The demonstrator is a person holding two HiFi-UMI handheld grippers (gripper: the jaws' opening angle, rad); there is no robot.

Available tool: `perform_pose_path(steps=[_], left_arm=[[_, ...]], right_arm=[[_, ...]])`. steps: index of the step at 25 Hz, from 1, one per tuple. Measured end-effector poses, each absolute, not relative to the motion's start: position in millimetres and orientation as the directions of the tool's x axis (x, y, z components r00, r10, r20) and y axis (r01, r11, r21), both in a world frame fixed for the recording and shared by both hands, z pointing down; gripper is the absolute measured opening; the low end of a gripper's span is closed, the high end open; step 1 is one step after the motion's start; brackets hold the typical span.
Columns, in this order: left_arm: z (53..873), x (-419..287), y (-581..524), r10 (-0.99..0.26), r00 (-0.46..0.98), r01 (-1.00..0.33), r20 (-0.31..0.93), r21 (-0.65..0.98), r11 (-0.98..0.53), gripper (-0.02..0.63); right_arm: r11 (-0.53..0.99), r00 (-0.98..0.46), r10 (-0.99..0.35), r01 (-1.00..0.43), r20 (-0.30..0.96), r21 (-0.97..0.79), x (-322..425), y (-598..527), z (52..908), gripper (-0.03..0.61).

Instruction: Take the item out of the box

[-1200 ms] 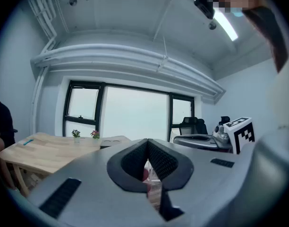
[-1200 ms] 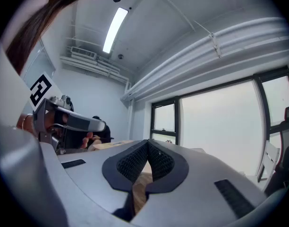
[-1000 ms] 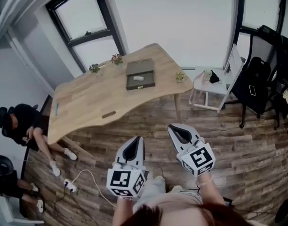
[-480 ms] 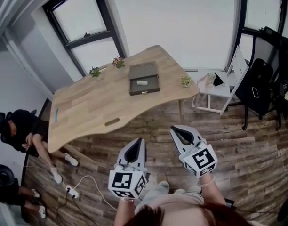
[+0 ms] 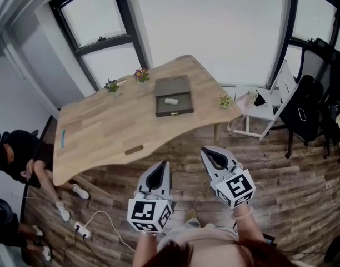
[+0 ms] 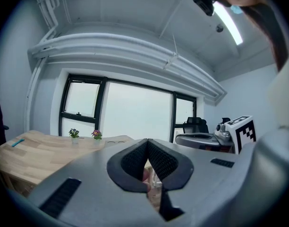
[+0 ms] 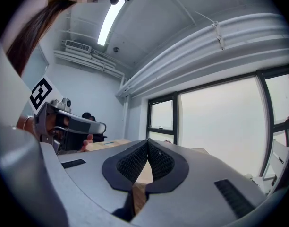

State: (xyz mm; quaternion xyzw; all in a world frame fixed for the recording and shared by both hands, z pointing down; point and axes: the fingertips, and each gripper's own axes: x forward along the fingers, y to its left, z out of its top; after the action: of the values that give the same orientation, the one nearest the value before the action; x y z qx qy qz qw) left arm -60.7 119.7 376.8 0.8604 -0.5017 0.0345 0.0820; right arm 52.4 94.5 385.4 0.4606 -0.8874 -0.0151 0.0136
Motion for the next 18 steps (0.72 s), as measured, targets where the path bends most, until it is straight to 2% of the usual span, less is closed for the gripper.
perform_pose_path(steps=[18], left_arm=[[388.1,-96.0,60.2,-0.832,0.535,-0.844,0.148,0.144,-0.517,0.0]], right_arm=[[0.531,-0.53,-0.846,-0.847,0.051,0.01,17.3,34.5,392.5,0.0]])
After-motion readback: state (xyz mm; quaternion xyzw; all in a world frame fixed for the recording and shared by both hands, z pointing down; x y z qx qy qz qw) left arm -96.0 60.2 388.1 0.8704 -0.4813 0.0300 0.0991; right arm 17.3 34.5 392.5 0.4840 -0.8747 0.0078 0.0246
